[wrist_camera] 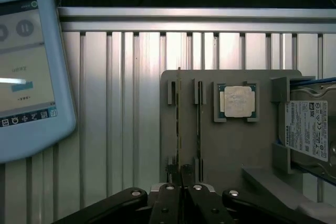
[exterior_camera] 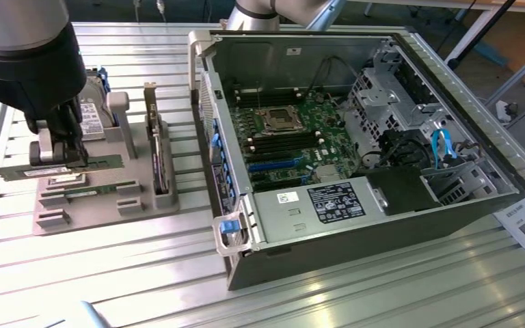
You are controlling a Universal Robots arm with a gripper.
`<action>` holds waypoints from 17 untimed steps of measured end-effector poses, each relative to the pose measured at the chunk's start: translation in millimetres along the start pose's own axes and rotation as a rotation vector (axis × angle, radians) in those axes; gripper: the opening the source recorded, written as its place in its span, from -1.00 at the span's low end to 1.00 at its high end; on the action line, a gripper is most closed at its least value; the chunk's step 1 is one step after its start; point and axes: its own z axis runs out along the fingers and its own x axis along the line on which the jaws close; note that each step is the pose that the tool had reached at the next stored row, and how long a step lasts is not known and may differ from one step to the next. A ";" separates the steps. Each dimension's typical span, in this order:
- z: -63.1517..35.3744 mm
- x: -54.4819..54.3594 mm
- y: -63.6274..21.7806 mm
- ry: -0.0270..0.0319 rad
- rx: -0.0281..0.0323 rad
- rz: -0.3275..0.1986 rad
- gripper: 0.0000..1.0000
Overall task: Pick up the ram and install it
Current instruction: 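Pick up the ram and move it above insertion slot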
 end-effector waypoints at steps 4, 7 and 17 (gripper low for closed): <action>-5.6 -0.1 0.3 0.0000 0.0000 0.001 -0.76; -8.2 -0.1 0.4 0.0000 0.0000 0.002 -0.76; -27.4 -0.2 1.3 -0.0002 0.0000 0.004 -0.76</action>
